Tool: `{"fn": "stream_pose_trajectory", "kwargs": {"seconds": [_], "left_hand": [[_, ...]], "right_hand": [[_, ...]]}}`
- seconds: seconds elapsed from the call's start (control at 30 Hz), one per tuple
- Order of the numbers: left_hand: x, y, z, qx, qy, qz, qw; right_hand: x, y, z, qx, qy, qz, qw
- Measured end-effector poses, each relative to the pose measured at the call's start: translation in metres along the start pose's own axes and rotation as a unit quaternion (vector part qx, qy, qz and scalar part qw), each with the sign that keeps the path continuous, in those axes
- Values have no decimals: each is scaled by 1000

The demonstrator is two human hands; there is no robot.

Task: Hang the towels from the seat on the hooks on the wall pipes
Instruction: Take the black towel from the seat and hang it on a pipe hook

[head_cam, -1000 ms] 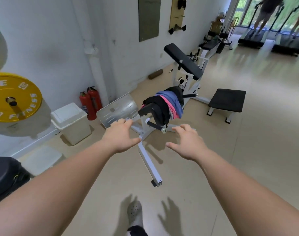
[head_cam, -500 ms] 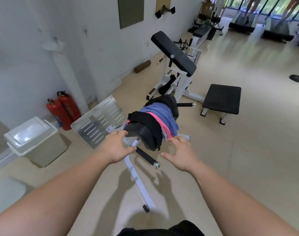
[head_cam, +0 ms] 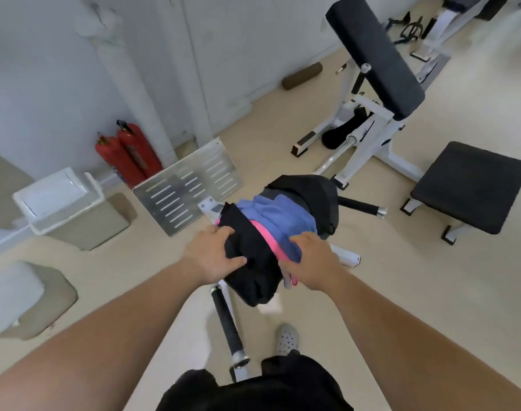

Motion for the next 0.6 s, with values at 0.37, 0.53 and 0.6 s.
{"fn": "stream_pose_trajectory", "kwargs": {"seconds": [0.37,0.53,0.6], "left_hand": [[-106,-7,-9,36,91,45,994],[-147,-13,6,79,110,63,989],[-163,-18,19,130,149,76,977]], "right_hand": [[-135,29,-3,106,39,58,992],[-155,-7,-4,110,29,129,985],[-152,-24,-5,122,20,140,982]]}}
Point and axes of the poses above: each hand's wrist, its own x-axis away from the middle knuckle, its own y-axis out of the back of the hand, z = x × y, the point moved 1 cm from there along -x, towards the middle knuckle, and after that the axes turned 3 degrees about z, right-handed, at the moved point
